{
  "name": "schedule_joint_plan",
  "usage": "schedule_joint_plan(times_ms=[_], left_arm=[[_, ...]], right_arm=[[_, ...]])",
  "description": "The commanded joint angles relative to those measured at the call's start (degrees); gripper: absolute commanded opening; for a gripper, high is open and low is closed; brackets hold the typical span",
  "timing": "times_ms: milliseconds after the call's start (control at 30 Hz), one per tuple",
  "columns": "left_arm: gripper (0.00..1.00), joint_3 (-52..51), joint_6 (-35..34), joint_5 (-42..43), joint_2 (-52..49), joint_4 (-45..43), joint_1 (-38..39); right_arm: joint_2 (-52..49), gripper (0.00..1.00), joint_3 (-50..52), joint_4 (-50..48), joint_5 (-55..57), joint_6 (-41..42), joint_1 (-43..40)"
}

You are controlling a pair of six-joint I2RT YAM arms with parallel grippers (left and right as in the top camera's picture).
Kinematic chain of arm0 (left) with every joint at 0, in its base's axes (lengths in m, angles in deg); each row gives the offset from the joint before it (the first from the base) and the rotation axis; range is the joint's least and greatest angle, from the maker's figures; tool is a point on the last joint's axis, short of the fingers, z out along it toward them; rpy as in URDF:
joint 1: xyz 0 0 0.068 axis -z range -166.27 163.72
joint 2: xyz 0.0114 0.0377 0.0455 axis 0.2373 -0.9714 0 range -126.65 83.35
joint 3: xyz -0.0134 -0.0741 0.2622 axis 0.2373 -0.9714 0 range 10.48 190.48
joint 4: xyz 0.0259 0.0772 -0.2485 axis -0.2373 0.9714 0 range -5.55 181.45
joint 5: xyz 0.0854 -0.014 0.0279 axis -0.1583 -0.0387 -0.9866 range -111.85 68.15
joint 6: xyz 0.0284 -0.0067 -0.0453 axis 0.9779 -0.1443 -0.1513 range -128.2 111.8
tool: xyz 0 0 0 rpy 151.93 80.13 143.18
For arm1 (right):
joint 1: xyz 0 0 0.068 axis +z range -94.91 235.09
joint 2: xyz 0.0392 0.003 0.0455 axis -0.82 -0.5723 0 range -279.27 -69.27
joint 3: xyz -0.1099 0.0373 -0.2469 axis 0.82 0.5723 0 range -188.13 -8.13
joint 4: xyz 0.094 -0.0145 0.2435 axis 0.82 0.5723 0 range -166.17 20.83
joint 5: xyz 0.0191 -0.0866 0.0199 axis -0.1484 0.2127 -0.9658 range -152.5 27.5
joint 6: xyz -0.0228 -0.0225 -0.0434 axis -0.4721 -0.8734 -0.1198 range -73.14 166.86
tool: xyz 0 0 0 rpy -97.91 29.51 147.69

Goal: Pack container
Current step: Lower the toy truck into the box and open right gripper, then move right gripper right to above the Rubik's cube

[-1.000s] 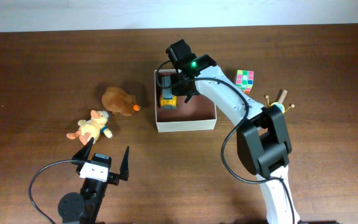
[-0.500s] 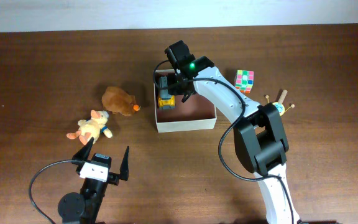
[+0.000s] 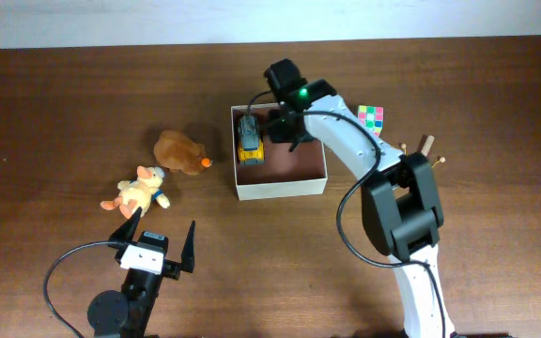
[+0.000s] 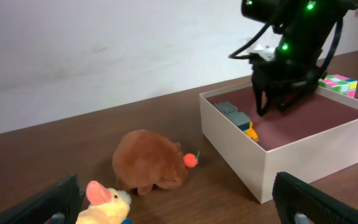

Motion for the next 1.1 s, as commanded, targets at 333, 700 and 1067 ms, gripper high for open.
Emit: schedule_joint_plan(times_ms=[333, 700, 1067], left_arm=[[0.99, -0.31, 0.52, 0.61, 0.39, 0.13, -0.28], [0.99, -0.31, 0.52, 0.61, 0.39, 0.13, -0.28], [0.99, -0.31, 0.52, 0.61, 0.39, 0.13, -0.28]], right_arm=[[-0.92, 0.44, -0.09, 3.04, 3.67, 4.96, -3.50], [-0.92, 0.44, -0.09, 5.42, 4.20, 10.86, -3.04], [0.37, 0.53, -7.06, 8.50, -1.92, 1.95, -3.04]])
